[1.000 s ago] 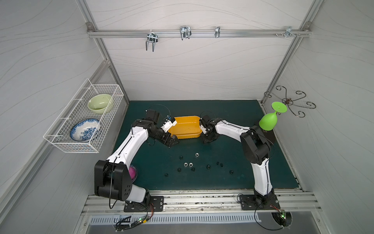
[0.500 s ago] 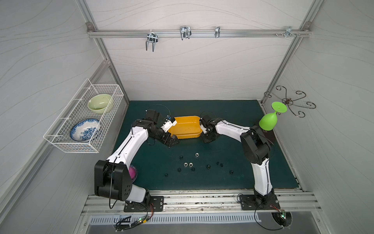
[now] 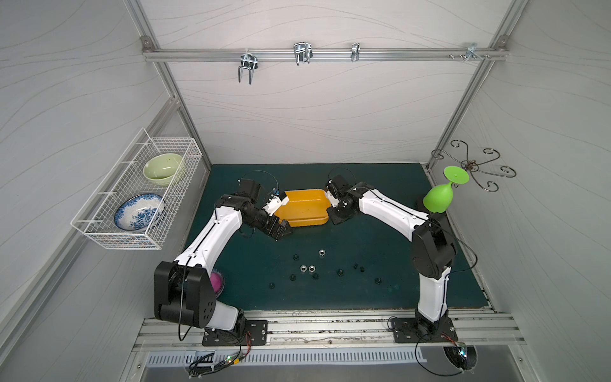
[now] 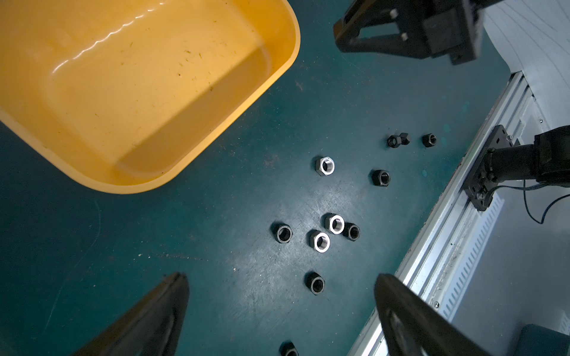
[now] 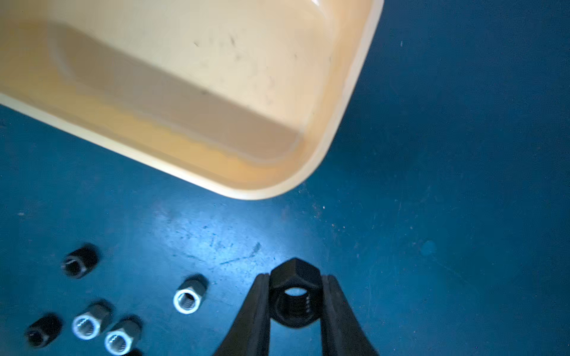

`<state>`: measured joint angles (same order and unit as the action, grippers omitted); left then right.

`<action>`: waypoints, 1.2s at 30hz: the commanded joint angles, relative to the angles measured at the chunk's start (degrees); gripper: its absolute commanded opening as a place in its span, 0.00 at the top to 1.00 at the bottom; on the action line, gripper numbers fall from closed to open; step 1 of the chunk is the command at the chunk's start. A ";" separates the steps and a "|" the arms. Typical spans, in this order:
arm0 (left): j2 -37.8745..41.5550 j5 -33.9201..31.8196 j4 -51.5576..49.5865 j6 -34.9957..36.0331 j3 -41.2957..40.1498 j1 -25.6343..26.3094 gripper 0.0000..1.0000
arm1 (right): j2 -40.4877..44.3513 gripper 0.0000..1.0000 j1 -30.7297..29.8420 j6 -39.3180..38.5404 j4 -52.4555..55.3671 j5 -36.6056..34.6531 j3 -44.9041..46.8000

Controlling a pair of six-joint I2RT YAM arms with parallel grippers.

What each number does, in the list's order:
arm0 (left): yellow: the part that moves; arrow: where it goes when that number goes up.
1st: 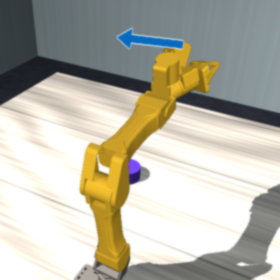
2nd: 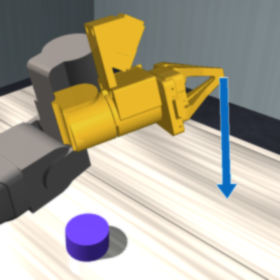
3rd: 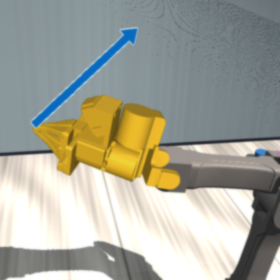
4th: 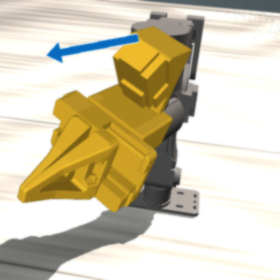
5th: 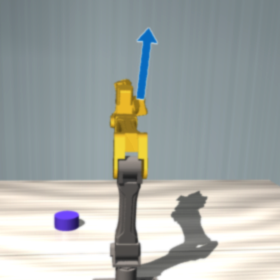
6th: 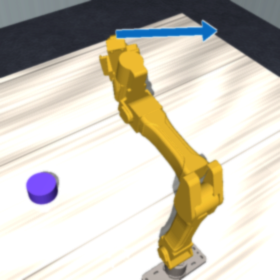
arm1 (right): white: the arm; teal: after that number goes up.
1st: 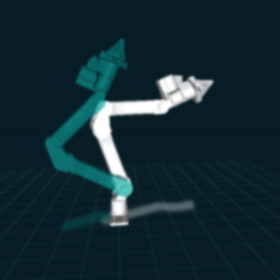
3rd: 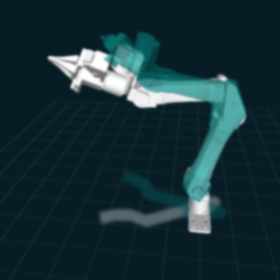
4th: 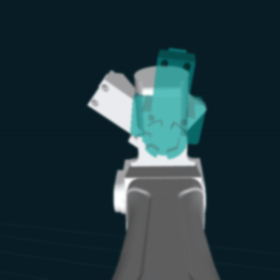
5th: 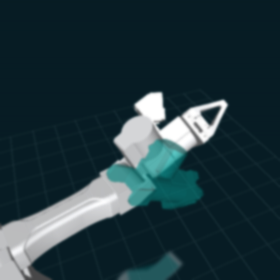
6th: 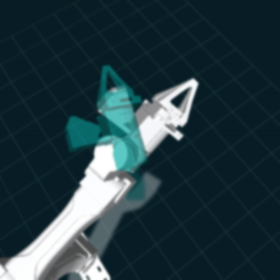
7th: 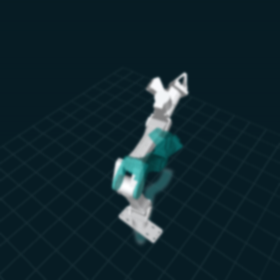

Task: Put the nuts on the desktop into the storage box
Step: Pick up the nut from the center of the board, then place the nut in the storage box.

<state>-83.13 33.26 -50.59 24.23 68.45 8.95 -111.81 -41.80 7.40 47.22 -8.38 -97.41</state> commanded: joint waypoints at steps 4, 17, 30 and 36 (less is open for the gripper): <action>0.25 0.79 0.49 0.24 1.04 0.11 0.01 | -2.62 0.81 -1.25 -1.72 4.65 -0.43 -9.39; 0.11 -0.03 0.40 0.41 0.72 0.14 0.02 | -18.74 0.80 1.31 -1.11 6.34 2.74 -28.17; -0.36 -0.21 0.45 0.52 0.60 0.16 0.01 | -26.52 0.80 2.01 -0.70 5.80 5.45 -29.57; -0.62 -0.24 0.53 0.39 0.64 0.18 0.01 | -29.76 0.80 2.00 -1.47 6.34 4.47 -30.89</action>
<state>-83.13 33.01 -50.59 24.25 68.45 8.95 -139.55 -39.57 6.15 51.94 -3.84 -126.48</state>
